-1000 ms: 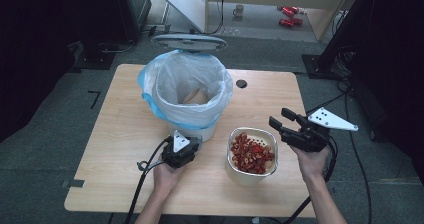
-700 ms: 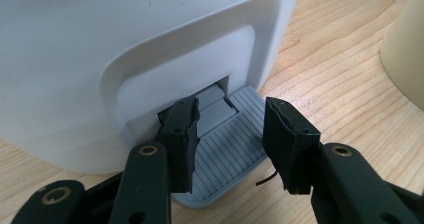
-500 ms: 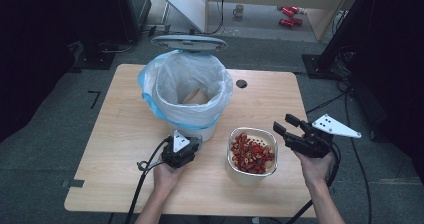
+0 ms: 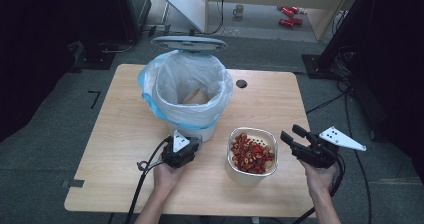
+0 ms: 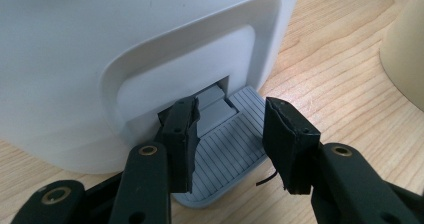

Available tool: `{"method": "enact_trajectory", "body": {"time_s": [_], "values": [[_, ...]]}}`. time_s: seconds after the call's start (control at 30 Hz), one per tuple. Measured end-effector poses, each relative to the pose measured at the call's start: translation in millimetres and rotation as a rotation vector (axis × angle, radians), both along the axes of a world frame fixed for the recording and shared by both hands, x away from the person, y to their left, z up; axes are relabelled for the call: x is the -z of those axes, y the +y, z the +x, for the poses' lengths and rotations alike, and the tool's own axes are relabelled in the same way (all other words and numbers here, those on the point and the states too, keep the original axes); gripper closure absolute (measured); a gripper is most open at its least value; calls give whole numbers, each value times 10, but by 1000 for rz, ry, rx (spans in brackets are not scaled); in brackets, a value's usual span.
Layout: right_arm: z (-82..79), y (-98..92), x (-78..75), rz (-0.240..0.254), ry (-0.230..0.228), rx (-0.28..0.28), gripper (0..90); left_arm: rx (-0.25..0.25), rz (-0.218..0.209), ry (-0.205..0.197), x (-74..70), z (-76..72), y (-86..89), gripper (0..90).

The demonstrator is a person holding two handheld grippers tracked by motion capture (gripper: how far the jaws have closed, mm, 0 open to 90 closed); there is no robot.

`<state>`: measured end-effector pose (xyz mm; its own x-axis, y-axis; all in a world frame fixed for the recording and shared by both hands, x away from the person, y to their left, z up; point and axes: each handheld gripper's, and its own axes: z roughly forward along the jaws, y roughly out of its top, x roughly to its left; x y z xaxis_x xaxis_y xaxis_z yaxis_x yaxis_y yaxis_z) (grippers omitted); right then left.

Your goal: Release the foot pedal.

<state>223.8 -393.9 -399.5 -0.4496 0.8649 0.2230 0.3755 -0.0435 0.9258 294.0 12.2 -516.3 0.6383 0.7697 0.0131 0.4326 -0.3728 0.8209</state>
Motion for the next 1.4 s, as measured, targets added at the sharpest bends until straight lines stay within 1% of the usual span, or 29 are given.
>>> {"method": "enact_trajectory", "body": {"time_s": [0.03, 0.13, 0.17, 0.27, 0.3, 0.37, 0.43, 0.5, 0.77, 0.83, 0.97, 1.0, 1.03, 1.2, 1.23, 1.4], "values": [[-17, -27, 54, 4, 7, 10, 431, 0, 0, 0, 0, 0, -1, 579], [-35, -53, 104, 9, 15, 20, 432, 1, 1, 0, 0, -1, 0, 579], [-50, -78, 155, 3, 14, 31, 432, 1, 1, 0, 0, 0, 0, 579], [-77, -101, 231, -2, 28, 45, 432, 0, 1, 0, 0, -1, -1, 579], [-77, -101, 231, -2, 28, 45, 432, 0, 1, 0, 0, -1, -1, 579], [-91, -116, 287, -9, 32, 52, 432, 1, 2, -1, 0, -1, 0, 579], [-114, -135, 370, -12, 46, 65, 432, 1, 2, 0, 0, -1, 0, 579], [-117, -142, 398, -16, 45, 68, 432, 0, 2, 0, 0, -2, -1, 579], [-126, -153, 627, -40, 94, 97, 432, 0, 3, -1, 0, -2, -3, 579], [-121, -156, 681, -50, 98, 102, 433, -1, 3, -2, 0, -2, -3, 579], [-115, -163, 802, -59, 128, 123, 432, -1, 4, -2, 0, -2, -4, 579], [-109, -165, 850, -74, 139, 130, 433, -1, 3, -2, 0, -2, -4, 579], [-109, -165, 850, -74, 139, 130, 433, -1, 3, -2, 0, -2, -4, 579], [-92, -147, 965, -113, 170, 143, 432, -1, 3, -2, -1, -3, -2, 579], [-83, -139, 1010, -130, 182, 145, 432, -2, 2, -2, -1, -4, -4, 578], [-68, -125, 1087, -154, 206, 152, 430, -4, -4, 0, -1, -4, -1, 578]]}}
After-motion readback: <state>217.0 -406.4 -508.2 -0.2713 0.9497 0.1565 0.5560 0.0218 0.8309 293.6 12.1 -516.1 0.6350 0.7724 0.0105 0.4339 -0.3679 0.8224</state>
